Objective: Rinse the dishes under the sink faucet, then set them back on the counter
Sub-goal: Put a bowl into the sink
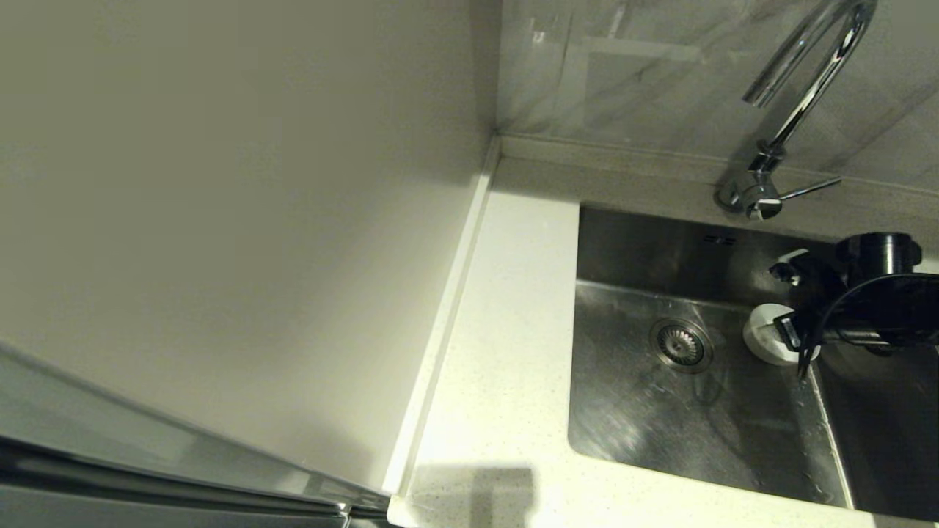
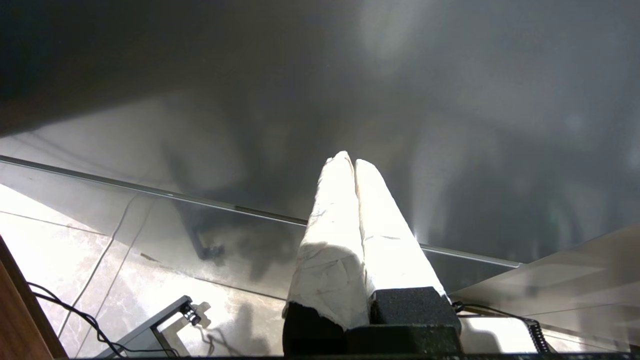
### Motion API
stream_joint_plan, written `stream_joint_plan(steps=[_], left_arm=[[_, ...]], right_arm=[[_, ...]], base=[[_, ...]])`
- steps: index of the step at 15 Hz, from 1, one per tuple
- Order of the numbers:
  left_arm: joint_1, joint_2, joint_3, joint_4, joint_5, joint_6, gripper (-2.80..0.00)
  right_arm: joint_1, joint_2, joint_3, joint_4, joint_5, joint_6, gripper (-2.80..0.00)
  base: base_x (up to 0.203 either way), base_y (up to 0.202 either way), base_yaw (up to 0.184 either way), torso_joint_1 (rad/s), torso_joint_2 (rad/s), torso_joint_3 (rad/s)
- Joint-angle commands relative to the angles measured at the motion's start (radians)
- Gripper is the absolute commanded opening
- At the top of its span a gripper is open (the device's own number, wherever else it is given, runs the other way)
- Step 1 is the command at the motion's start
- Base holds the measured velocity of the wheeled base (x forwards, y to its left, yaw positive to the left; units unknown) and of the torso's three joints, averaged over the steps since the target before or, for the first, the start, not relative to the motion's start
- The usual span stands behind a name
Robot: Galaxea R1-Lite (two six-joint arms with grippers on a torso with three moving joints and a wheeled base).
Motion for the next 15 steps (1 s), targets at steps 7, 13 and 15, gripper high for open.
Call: stream_joint_plan(steps=[7, 13, 15], left_arm=[[-0.001, -0.004, 0.0, 0.0, 0.0, -0.001, -2.8], [0.0, -0.004, 0.0, 0.0, 0.001, 0.001, -2.8], [-0.001, -0.003, 0.0, 0.0, 0.0, -0.001, -2.8]], right_arm=[[-0.105, -0.546, -0.06, 0.451, 0.049, -0.091, 0.0], [-0.253, -0.425, -0.228, 0.801, -0.137, -0.113, 0.0], [-0.281, -0.387, -0.233, 0.8, -0.138, -0.109, 0.0]], base=[[0.0, 0.0, 0.0, 0.0, 0.0, 0.0], [0.0, 0.0, 0.0, 0.0, 0.0, 0.0], [0.0, 0.0, 0.0, 0.0, 0.0, 0.0]])
